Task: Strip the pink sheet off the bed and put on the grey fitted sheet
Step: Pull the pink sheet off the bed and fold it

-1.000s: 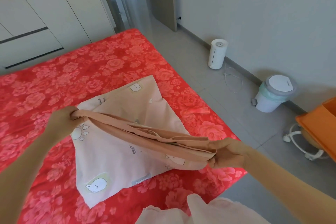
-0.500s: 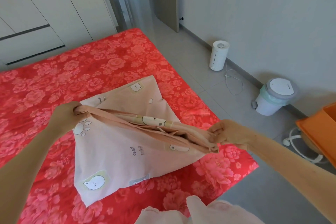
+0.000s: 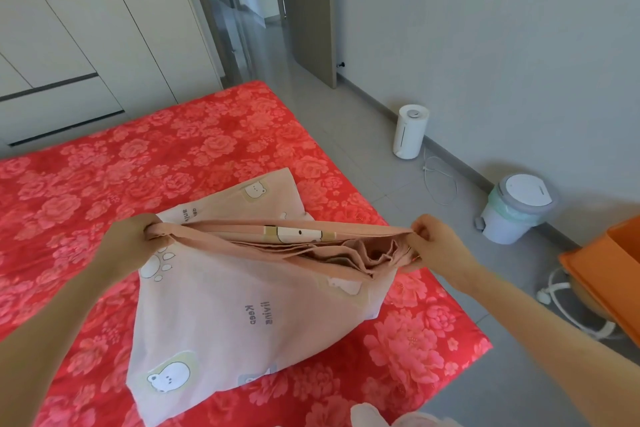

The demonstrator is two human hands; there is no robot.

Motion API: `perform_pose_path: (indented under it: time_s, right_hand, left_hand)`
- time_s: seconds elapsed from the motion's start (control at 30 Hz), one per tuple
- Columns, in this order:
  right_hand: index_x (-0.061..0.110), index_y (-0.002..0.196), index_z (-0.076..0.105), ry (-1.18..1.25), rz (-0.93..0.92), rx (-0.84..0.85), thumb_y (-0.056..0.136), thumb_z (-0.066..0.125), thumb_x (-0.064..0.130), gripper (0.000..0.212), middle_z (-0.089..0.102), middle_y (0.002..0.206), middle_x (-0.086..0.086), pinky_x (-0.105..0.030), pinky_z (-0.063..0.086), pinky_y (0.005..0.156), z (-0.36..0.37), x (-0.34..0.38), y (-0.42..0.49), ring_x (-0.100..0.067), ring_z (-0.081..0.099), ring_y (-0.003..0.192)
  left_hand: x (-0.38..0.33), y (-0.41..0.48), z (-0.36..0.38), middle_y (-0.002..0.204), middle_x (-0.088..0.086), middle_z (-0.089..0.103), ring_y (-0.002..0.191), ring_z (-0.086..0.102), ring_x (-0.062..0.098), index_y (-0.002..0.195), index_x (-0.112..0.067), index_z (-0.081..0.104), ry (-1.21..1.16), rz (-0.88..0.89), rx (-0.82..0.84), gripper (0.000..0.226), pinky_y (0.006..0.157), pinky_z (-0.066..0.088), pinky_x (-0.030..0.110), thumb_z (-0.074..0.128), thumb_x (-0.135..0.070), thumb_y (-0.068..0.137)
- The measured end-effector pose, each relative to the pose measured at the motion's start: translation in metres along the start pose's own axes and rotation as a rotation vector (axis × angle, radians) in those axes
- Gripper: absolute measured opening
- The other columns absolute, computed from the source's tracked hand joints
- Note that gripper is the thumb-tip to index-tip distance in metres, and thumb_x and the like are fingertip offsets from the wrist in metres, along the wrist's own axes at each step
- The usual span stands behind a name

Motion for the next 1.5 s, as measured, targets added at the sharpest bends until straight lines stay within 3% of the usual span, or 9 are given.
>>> perform_pose_path:
  time_s: [0.13,0.33,0.43,0.6,0.7,0.8,1.07,1.3,1.5]
  right_hand:
    - [0.006,0.073,0.046,0.193,0.157,0.002,0.088,0.053,-0.004,0.02,0.045,0.055,-0.01,-0.016,0.023,0.032,-0.01,-0.016,0.01,-0.01,0.028,0.029]
    - [0.019,0.086,0.063,-0.194,0.055,-0.073,0.079,0.073,0.013,0.014,0.059,0.073,-0.003,-0.02,0.044,0.055,-0.026,-0.006,0.002,-0.015,0.056,0.062]
    - [0.024,0.126,0.057,-0.741,-0.349,-0.233,0.072,0.054,0.062,0.066,0.06,0.12,-0.006,-0.047,0.033,0.101,0.009,0.043,-0.016,-0.03,0.053,0.115]
    - [0.02,0.151,0.007,-1.194,-0.487,0.016,0.056,0.06,0.078,0.123,0.044,0.141,-0.023,-0.061,-0.001,0.11,0.134,0.062,-0.033,-0.042,0.04,0.129]
    - [0.012,0.133,0.05,-1.148,-0.455,-0.004,0.051,0.084,0.031,0.091,0.064,0.075,-0.008,-0.052,0.046,0.083,0.126,0.059,-0.025,-0.031,0.063,0.067]
    - [0.021,0.085,0.061,-0.905,-0.507,0.034,0.084,0.061,0.025,0.004,0.056,0.067,0.003,-0.032,0.04,0.063,0.095,0.069,-0.027,-0.025,0.061,0.07]
    - [0.022,0.058,0.04,-0.692,-0.494,0.279,0.094,0.054,0.03,0.04,0.04,0.056,0.007,-0.03,0.027,0.056,0.087,0.103,-0.018,-0.01,0.038,0.056]
    - [0.005,0.083,0.052,-0.735,-0.63,0.223,0.098,0.045,0.021,0.024,0.052,0.074,-0.004,-0.037,0.036,0.066,0.126,0.127,-0.014,-0.025,0.051,0.073]
    - [0.025,0.082,0.068,-0.456,-0.518,0.526,0.074,0.068,0.06,0.035,0.051,0.069,0.0,-0.025,0.035,0.062,0.143,0.142,0.01,-0.003,0.043,0.061]
  left_hand:
    - [-0.015,0.003,0.001,0.059,0.004,0.057,0.056,0.05,0.019,0.071,-0.007,0.062,0.019,0.057,0.023,0.013,0.051,0.031,0.027,0.074,-0.004,0.077]
    - [-0.032,0.007,0.001,0.058,-0.003,0.055,0.055,0.048,0.012,0.069,-0.009,0.061,0.003,0.118,0.023,0.016,0.051,0.031,0.026,0.076,-0.006,0.076]
    - [-0.045,0.005,-0.003,0.059,-0.003,0.056,0.057,0.049,0.013,0.073,-0.006,0.064,0.003,0.176,0.021,0.012,0.053,0.032,0.027,0.075,-0.008,0.076]
    - [-0.069,-0.001,-0.012,0.064,0.001,0.061,0.06,0.054,0.019,0.076,-0.007,0.068,0.001,0.313,0.003,0.011,0.056,0.038,0.034,0.078,-0.012,0.074]
    - [-0.062,-0.003,-0.018,0.064,-0.001,0.06,0.06,0.054,0.019,0.077,-0.007,0.068,0.017,0.309,-0.011,0.012,0.056,0.04,0.035,0.078,-0.013,0.074]
    - [-0.036,-0.006,-0.02,0.073,0.003,0.067,0.068,0.061,0.024,0.081,-0.008,0.068,0.05,0.267,0.021,0.014,0.063,0.047,0.041,0.078,-0.015,0.074]
    - [-0.008,-0.041,-0.019,0.054,-0.019,0.041,0.053,0.04,0.008,0.06,-0.023,0.05,0.175,0.343,0.131,0.034,0.058,0.021,0.023,0.081,-0.017,0.071]
    - [0.067,-0.063,-0.002,0.084,-0.006,0.062,0.09,0.057,0.012,0.078,-0.018,0.06,0.438,0.136,0.298,0.024,0.111,0.013,0.037,0.073,-0.038,0.076]
    - [0.1,-0.076,-0.03,0.068,-0.015,0.062,0.067,0.055,0.009,0.067,-0.029,0.065,-0.288,-0.069,0.303,0.02,0.066,0.038,0.026,0.076,-0.016,0.077]
Point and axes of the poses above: each hand's wrist, its own y-axis towards the middle knuckle, its own z-axis out of the palm, x = y × z, the point moved 10 cm from there along y, towards the middle knuckle
